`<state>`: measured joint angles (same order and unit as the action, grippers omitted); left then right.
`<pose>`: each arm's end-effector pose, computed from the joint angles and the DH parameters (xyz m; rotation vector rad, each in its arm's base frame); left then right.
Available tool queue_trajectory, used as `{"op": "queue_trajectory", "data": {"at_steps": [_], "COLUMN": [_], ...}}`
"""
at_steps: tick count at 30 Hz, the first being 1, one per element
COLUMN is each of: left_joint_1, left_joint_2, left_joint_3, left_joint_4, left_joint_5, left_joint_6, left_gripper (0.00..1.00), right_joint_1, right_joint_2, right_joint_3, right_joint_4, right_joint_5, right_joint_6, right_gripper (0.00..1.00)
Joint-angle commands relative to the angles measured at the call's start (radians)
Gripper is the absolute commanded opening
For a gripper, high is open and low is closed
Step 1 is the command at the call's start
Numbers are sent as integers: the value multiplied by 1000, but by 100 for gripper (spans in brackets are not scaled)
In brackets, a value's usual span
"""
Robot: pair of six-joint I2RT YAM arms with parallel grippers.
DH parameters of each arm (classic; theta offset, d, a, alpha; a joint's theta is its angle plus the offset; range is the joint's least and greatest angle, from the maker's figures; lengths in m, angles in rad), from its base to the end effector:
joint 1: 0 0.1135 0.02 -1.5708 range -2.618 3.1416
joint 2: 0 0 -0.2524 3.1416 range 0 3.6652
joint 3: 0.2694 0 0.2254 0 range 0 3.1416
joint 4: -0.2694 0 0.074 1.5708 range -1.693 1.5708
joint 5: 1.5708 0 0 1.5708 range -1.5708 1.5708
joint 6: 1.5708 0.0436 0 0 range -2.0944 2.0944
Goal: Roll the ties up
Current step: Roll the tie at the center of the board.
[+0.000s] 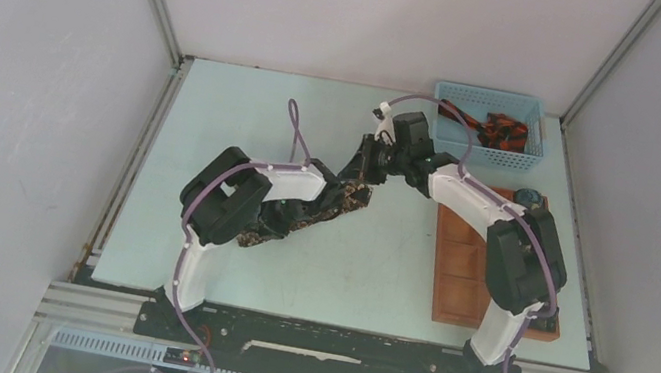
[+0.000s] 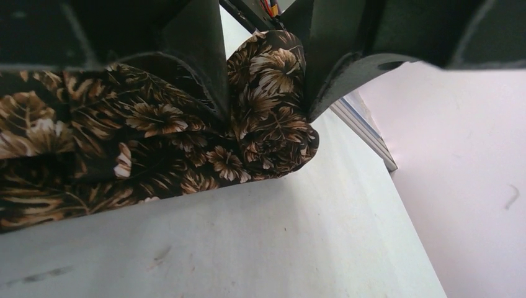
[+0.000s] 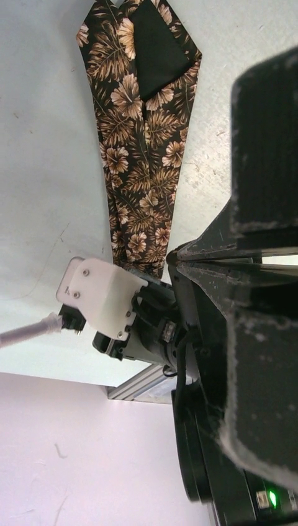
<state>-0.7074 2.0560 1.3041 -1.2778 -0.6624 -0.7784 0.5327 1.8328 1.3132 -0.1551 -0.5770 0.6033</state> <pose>0.2374 -0.1677 0.1350 0.1251 2.8008 1.1492 0.3240 0.2186 0.2324 -0.2574 2.4103 1.2208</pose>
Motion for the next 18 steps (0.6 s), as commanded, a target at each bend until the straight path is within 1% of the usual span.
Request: {"op": "queue_trajectory", "data": {"at_steps": [1,5,14,18], "left_joint_1": [-22,-28,-30,-30], "left_joint_2": [4,-8,-13,-52], "left_joint_3": [40,66,107,110], "left_joint_4": [-19,-31,-42,-40], "left_joint_5": [3,-4,4,-3], "left_joint_6": [-26,-25,-29,-37], "left_gripper": [53,60,66,67], "right_joint_1": [3,3,6,4], "right_joint_2": [-83,-102,-138,-156], "right_joint_3": [-2,-1,-1,-1], "right_joint_4": [2,-8,-30,-49], "right_joint_5": [3,10,24,35], "right_joint_6": [1,0,-9,-17], "right_gripper": [5,5,5,5]}}
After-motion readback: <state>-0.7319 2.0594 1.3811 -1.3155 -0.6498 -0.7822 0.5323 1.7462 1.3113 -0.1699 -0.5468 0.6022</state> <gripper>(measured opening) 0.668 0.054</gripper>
